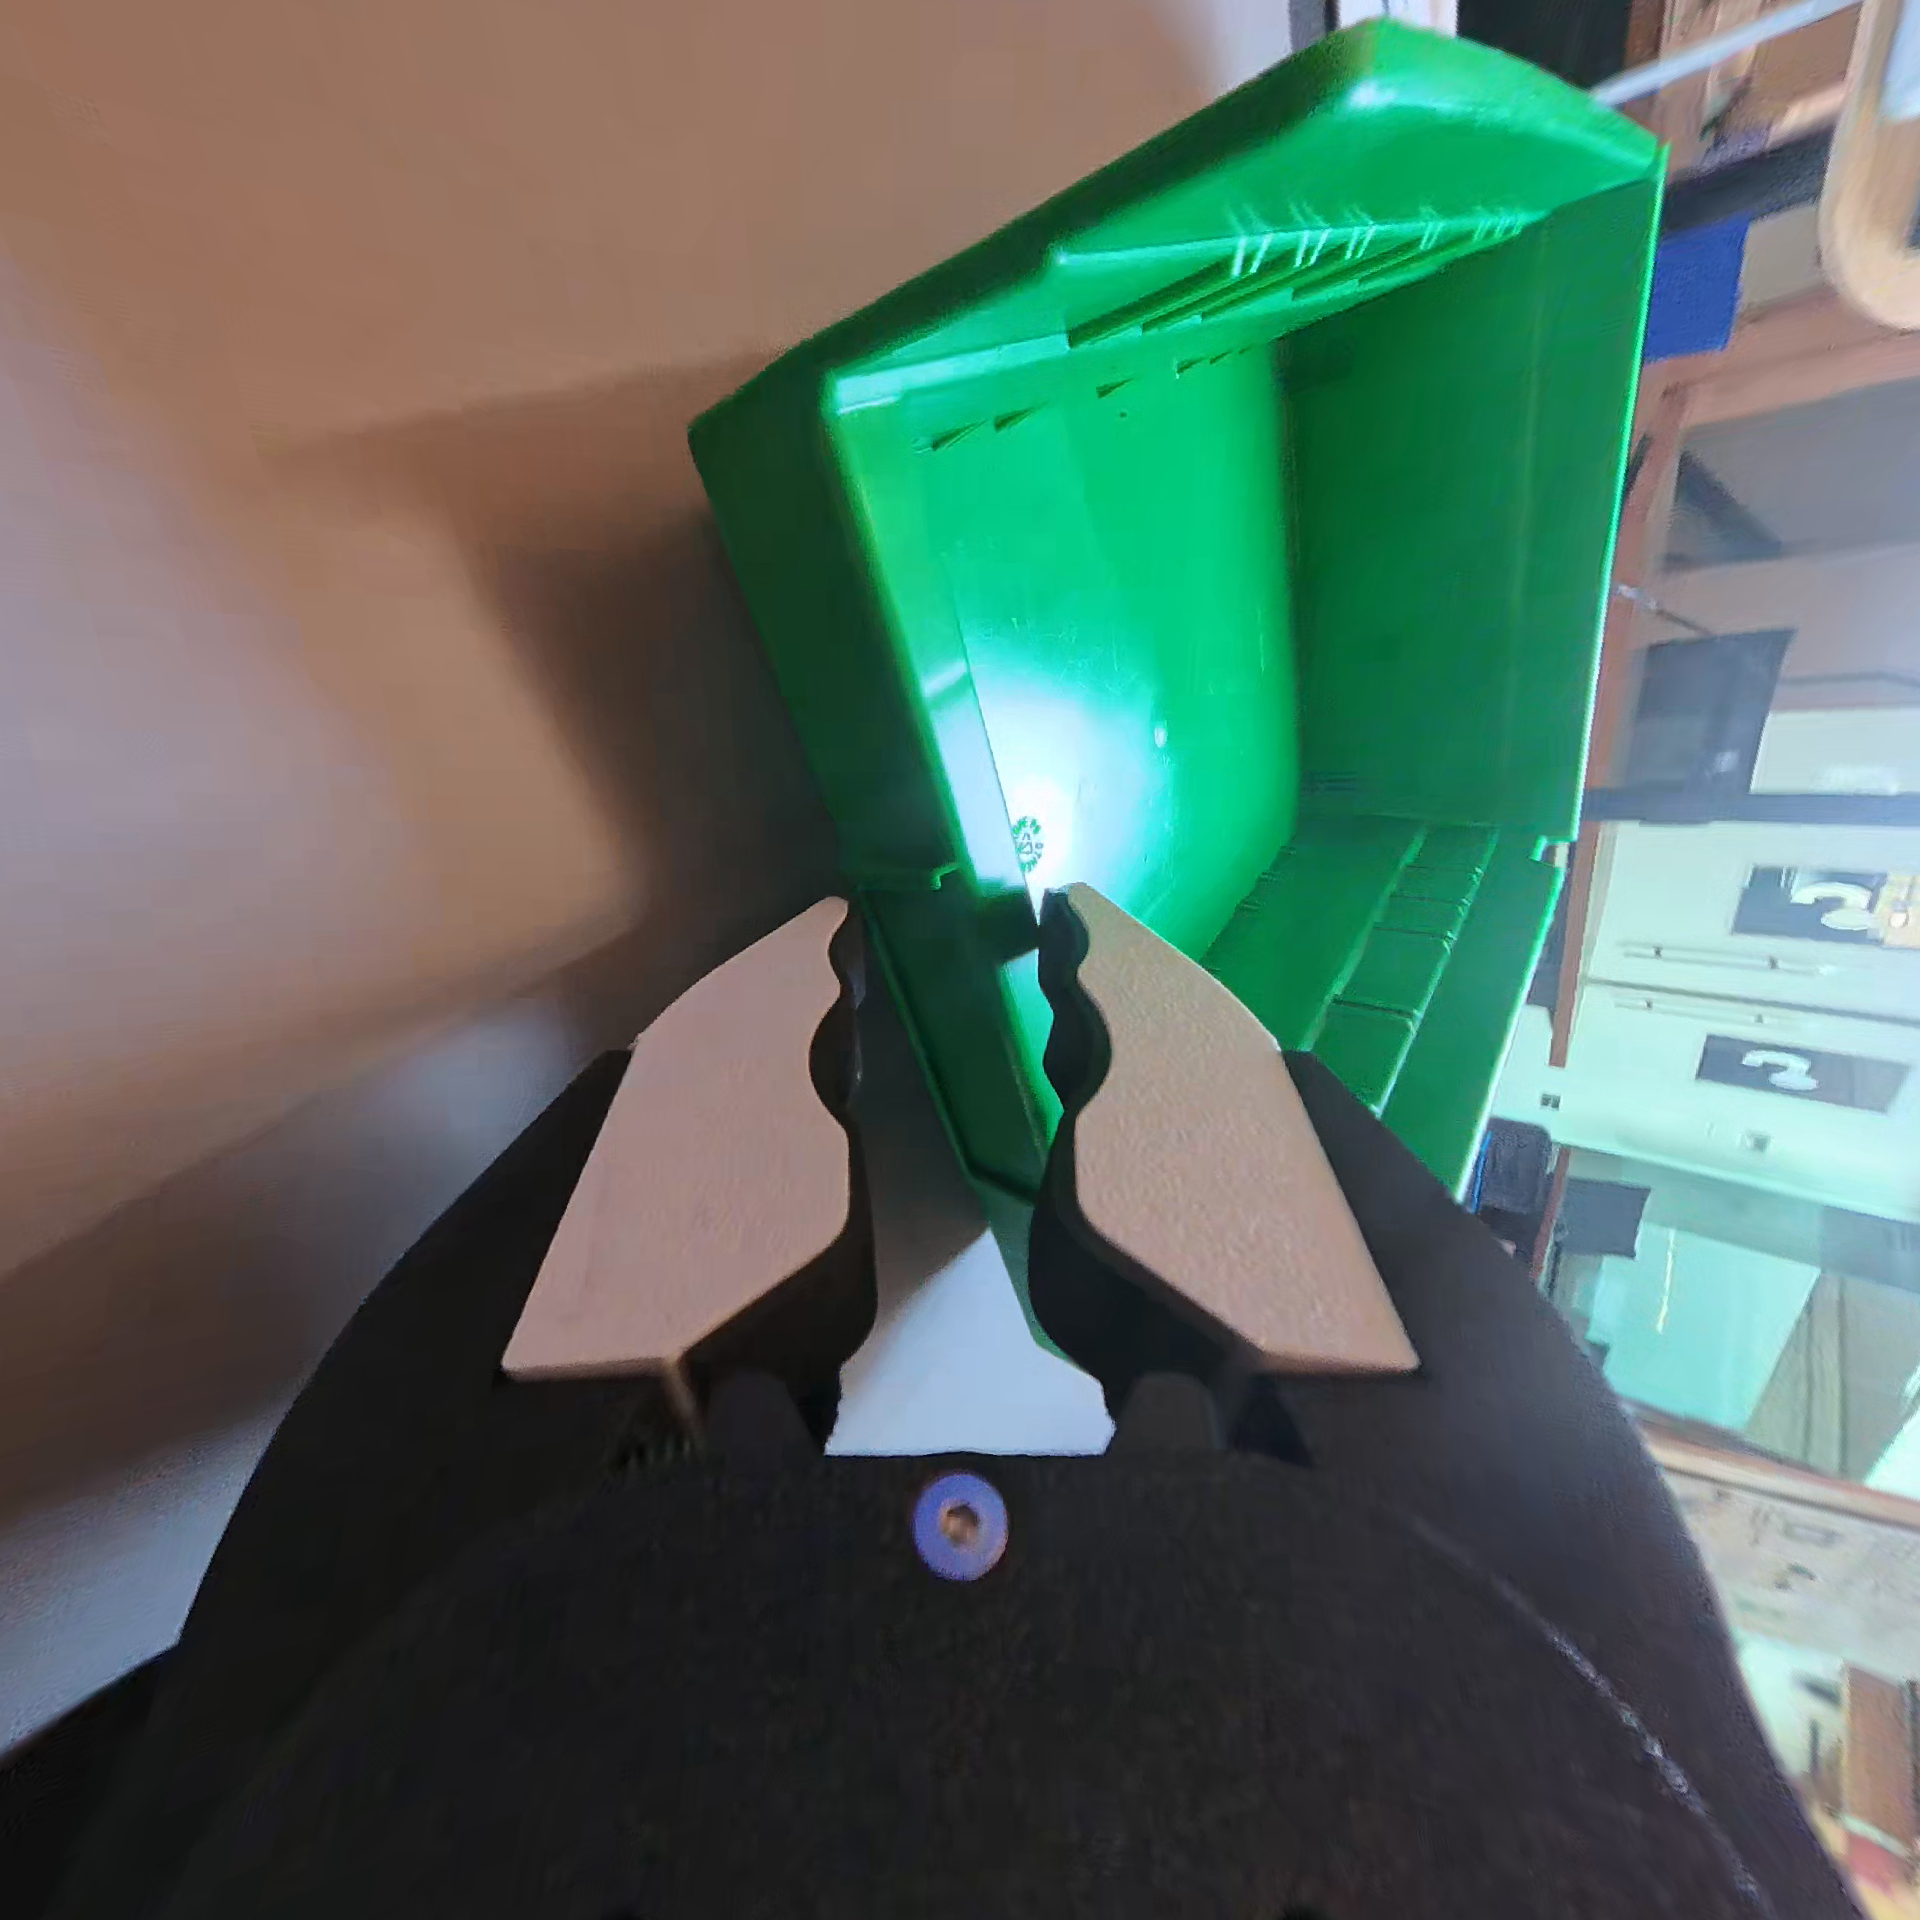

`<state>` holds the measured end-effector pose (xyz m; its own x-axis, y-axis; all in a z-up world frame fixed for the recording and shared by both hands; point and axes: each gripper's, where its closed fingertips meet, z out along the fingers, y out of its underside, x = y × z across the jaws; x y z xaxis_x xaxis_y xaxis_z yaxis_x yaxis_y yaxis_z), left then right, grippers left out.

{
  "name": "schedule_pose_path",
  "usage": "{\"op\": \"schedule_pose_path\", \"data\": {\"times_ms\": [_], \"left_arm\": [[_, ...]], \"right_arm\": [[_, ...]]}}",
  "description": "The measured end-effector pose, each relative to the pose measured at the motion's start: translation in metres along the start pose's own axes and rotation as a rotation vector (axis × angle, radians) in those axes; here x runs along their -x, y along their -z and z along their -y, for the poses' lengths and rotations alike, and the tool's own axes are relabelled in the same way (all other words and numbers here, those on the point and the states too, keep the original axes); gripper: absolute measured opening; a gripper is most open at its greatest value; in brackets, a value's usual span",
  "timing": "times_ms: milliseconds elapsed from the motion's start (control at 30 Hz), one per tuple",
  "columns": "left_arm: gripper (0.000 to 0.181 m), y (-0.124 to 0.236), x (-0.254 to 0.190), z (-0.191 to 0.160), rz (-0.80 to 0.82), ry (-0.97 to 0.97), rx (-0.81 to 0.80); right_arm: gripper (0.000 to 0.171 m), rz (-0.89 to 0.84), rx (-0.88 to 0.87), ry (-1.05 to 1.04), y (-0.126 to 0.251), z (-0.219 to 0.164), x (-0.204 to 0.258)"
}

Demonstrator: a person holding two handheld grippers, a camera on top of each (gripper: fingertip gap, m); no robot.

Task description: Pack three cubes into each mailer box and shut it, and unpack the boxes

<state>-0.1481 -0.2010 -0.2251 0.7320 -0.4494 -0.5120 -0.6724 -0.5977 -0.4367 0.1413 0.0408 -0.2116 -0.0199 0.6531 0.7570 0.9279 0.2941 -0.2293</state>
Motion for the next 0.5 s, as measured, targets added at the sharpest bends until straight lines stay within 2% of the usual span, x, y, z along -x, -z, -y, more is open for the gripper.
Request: {"op": "schedule_pose_path", "data": {"times_ms": [33, 267, 367, 500], "left_arm": [[0.031, -0.002, 0.002, 0.000, 0.001, 0.004, -0.005], [0.031, -0.017, 0.020, 0.004, 0.016, 0.019, 0.000], [0.031, -0.022, 0.026, 0.006, 0.018, 0.024, -0.001], [0.031, -0.027, 0.033, 0.006, 0.026, 0.023, -0.003]], "right_arm": [[0.033, -0.001, 0.021, -0.019, -0.006, -0.003, -0.006], [0.032, -0.079, 0.233, -0.112, -0.042, -0.016, -0.038], [0.032, -0.088, 0.248, -0.091, -0.046, -0.011, -0.040], [0.033, -0.080, 0.177, -0.116, -0.048, -0.005, -0.041]]}}
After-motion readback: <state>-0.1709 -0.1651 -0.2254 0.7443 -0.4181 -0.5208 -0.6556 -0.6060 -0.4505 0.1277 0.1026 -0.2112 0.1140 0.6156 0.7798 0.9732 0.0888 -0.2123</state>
